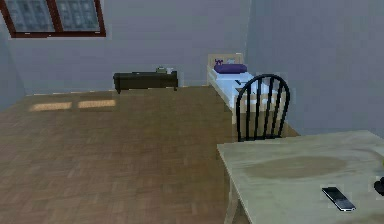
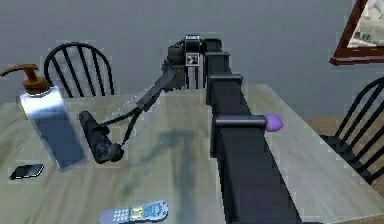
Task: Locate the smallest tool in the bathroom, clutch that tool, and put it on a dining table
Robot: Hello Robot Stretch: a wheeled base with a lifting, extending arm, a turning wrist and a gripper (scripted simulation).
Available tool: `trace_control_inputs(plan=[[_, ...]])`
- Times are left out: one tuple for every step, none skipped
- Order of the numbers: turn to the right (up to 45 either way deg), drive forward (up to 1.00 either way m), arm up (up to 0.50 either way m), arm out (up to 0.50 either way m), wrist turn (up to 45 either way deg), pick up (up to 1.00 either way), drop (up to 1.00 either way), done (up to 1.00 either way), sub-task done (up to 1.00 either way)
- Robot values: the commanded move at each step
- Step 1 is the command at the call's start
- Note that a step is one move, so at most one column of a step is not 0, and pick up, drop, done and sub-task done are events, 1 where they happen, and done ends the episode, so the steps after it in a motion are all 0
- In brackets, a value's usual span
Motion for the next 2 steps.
trace_control_inputs(plan=[[0.0, 0.0, 0.0, 0.0, 45.0, 0.0, 0.0, 0.0, 0.0], [0.0, 0.0, 0.0, 0.0, 45.0, 0.0, 0.0, 0.0, 0.0]])
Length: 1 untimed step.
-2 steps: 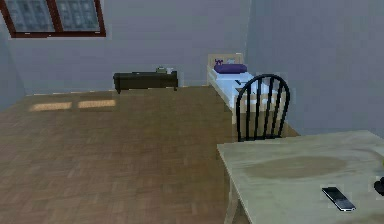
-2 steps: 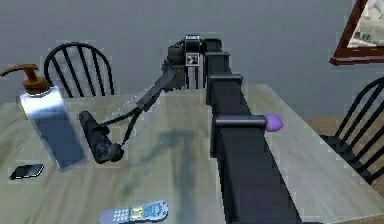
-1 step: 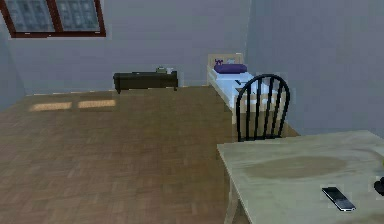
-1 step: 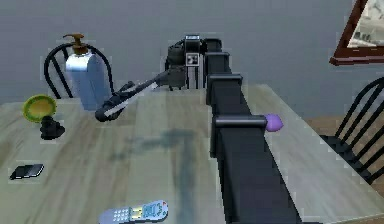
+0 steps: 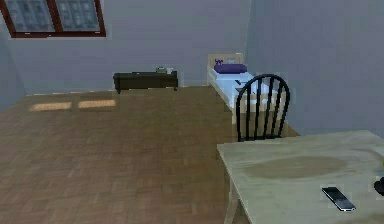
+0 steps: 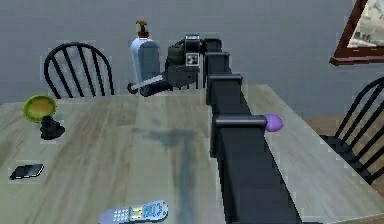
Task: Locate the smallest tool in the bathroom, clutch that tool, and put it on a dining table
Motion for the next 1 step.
trace_control_inputs(plan=[[0.0, 0.0, 0.0, 0.0, 6.0, 0.0, 0.0, 0.0, 0.0]])
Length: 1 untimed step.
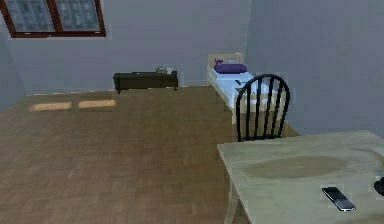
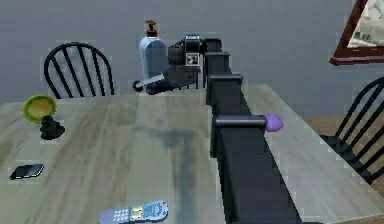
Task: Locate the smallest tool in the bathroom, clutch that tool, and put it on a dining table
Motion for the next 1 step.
trace_control_inputs(plan=[[0.0, 0.0, -0.32, 0.0, 0.0, 0.0, 0.0, 0.0, 0.0]])
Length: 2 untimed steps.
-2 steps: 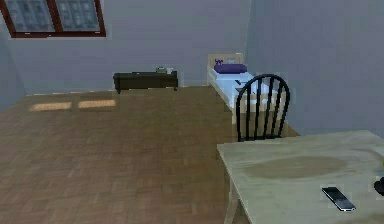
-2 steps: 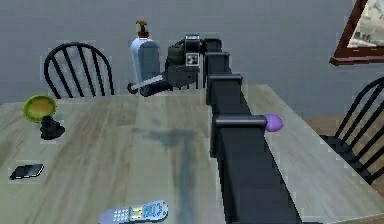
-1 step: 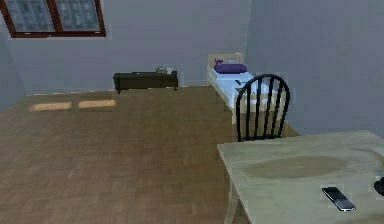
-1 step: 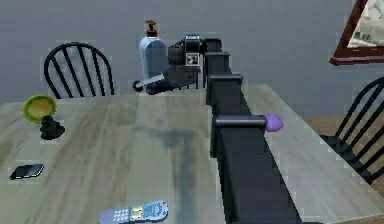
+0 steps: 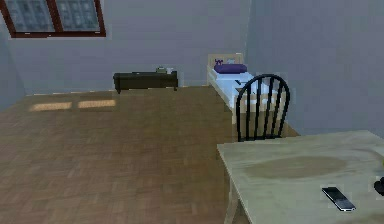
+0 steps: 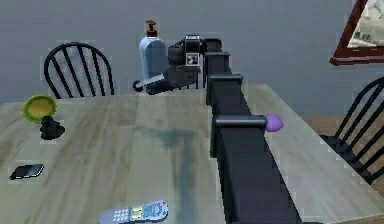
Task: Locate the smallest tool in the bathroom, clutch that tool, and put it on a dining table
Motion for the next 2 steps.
trace_control_inputs(plan=[[0.0, 0.0, 0.0, 0.0, 0.0, 0.0, 1.0, 0.0, 0.0], [0.0, 0.0, 0.0, -0.1, 0.0, 0.0, 0.0, 0.0, 0.0]])
